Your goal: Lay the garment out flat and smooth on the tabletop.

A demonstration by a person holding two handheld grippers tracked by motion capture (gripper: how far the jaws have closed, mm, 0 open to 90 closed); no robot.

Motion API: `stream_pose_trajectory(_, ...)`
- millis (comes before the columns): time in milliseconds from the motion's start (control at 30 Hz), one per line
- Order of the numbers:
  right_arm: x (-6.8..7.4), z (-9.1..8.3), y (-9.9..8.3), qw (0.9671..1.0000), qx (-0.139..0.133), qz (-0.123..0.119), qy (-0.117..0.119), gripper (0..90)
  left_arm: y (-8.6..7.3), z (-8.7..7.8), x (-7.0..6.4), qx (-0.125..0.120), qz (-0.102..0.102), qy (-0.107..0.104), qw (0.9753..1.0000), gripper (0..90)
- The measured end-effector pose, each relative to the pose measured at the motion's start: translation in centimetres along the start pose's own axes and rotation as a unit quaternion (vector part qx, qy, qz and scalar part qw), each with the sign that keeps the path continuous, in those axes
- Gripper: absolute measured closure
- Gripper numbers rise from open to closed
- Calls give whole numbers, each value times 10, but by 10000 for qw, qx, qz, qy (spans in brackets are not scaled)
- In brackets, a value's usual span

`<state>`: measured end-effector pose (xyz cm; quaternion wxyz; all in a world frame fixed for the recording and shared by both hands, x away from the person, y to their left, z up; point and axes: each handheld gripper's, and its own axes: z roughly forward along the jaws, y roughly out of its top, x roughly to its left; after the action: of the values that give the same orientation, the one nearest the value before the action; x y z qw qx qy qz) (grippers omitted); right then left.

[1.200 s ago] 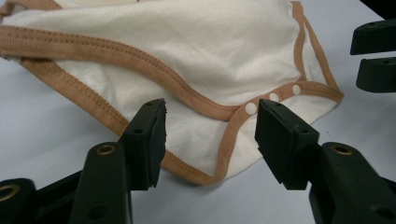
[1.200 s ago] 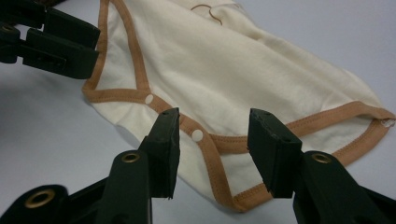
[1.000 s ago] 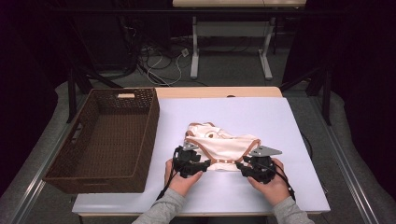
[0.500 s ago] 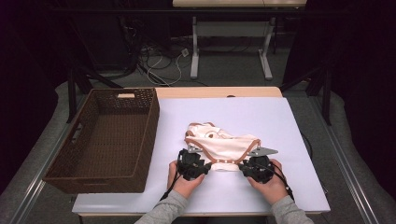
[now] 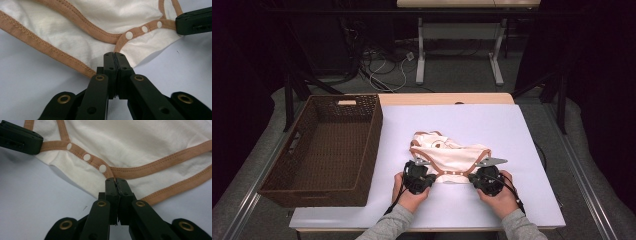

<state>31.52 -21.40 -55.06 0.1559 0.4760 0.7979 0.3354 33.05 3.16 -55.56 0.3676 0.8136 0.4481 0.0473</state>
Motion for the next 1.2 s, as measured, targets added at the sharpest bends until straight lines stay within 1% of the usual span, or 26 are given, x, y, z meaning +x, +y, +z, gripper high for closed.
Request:
stream_pose_trajectory(33, 0, -1, 0, 10000, 26, 11, 24, 890, 0, -1, 0, 3, -25, -22, 10000, 896)
stream_pose_trajectory(133, 0, -4, 2, 9999, 25, 57, 84, 893, 0, -5, -1, -2, 32, -41, 10000, 898)
stream_pose_trajectory(167, 0, -6, 2, 9999, 37, 72, 85, 893, -1, -7, -1, -18, -4, -48, 10000, 898)
stream_pose_trajectory(300, 2, -14, 4, 9996, 60, 123, 232, 894, -6, -17, -2, -63, -19, -126, 9999, 898)
stream_pose_trajectory(400, 8, -21, 2, 9994, 110, 37, 316, 893, -11, -24, -5, -74, -30, -175, 9998, 898)
stream_pose_trajectory(467, 12, -25, 0, 9992, 133, 5, 372, 893, -15, -29, -7, -82, 25, -203, 9998, 898)
stream_pose_trajectory(500, 13, -26, -1, 9992, 120, -39, 371, 893, -17, -32, -8, -85, 50, -229, 9997, 898)
stream_pose_trajectory(533, 15, -29, -3, 9991, 145, -27, 391, 893, -18, -34, -9, -95, 25, -248, 9996, 898)
stream_pose_trajectory(567, 17, -31, -4, 9990, 141, -53, 424, 894, -20, -36, -10, -85, 58, -259, 9996, 898)
stream_pose_trajectory(633, 19, -35, -5, 9989, 133, -94, 429, 893, -23, -40, -14, -84, 47, -308, 9995, 898)
stream_pose_trajectory(733, 21, -43, -8, 9988, 112, -114, 452, 893, -27, -44, -18, -69, 110, -365, 9993, 899)
stream_pose_trajectory(800, 23, -47, -11, 9988, 50, -101, 477, 893, -30, -46, -21, -63, 113, -392, 9991, 898)
stream_pose_trajectory(833, 24, -48, -12, 9987, 27, -115, 497, 893, -31, -46, -23, -64, 68, -391, 9992, 898)
stream_pose_trajectory(867, 25, -50, -13, 9987, 27, -87, 508, 893, -32, -47, -23, -52, 125, -406, 9991, 898)
stream_pose_trajectory(900, 26, -52, -15, 9986, 31, -101, 514, 893, -34, -47, -24, -45, 58, -414, 9991, 898)
stream_pose_trajectory(933, 26, -54, -16, 9986, 41, -116, 509, 894, -35, -48, -25, -38, 114, -417, 9991, 898)
stream_pose_trajectory(967, 28, -55, -17, 9986, 62, -110, 512, 893, -36, -49, -26, -57, 80, -444, 9990, 899)
stream_pose_trajectory(1033, 30, -57, -20, 9985, 39, -167, 517, 893, -38, -51, -28, -56, 115, -457, 9989, 898)
stream_pose_trajectory(1100, 32, -59, -22, 9985, 25, -240, 490, 893, -40, -53, -30, -75, 78, -481, 9988, 899)
stream_pose_trajectory(1133, 33, -59, -23, 9984, 14, -249, 508, 893, -41, -55, -30, -74, 98, -495, 9987, 899)
stream_pose_trajectory(1167, 34, -61, -23, 9983, 41, -276, 504, 893, -43, -56, -32, -94, 71, -512, 9986, 899)
stream_pose_trajectory(1200, 36, -62, -24, 9982, 24, -257, 542, 893, -45, -57, -32, -80, 89, -517, 9986, 899)
